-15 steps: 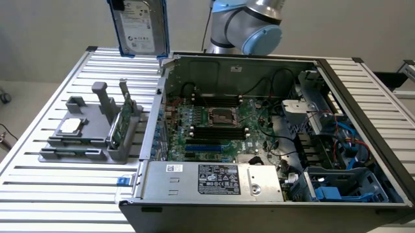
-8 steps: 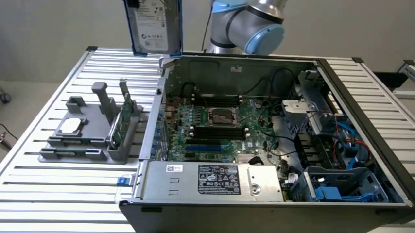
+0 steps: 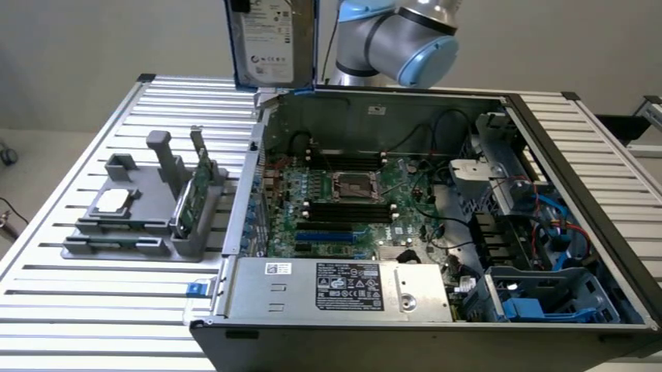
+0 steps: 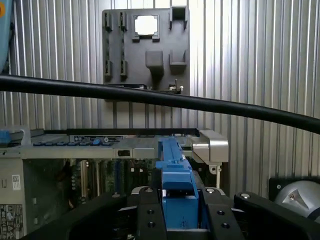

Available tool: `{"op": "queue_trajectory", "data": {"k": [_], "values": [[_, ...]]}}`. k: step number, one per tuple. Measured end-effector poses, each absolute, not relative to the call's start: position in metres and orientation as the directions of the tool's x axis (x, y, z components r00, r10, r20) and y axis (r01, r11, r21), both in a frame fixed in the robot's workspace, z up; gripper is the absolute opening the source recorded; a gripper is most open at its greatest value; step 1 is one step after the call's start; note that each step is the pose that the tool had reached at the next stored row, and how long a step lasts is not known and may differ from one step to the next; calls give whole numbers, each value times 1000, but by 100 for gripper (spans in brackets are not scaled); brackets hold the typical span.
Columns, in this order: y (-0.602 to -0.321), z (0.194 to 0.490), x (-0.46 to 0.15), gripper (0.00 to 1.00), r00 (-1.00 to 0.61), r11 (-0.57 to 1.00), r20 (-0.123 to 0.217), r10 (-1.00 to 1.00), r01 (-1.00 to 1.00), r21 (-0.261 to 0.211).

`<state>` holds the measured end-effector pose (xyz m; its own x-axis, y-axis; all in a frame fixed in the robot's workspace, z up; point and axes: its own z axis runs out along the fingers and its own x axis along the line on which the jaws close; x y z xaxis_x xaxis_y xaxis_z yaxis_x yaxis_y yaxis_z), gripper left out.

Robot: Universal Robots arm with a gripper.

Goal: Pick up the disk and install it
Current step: 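Pick up the disk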

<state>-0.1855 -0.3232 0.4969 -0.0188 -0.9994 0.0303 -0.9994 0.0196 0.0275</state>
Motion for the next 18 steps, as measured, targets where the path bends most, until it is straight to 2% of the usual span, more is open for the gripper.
{"op": "queue_trajectory", "data": {"k": [7,18], "values": [[-343,498,-165,33,-19,20,30,-999,-999,28],[-391,498,-157,33,-19,20,30,-999,-999,28]]}}
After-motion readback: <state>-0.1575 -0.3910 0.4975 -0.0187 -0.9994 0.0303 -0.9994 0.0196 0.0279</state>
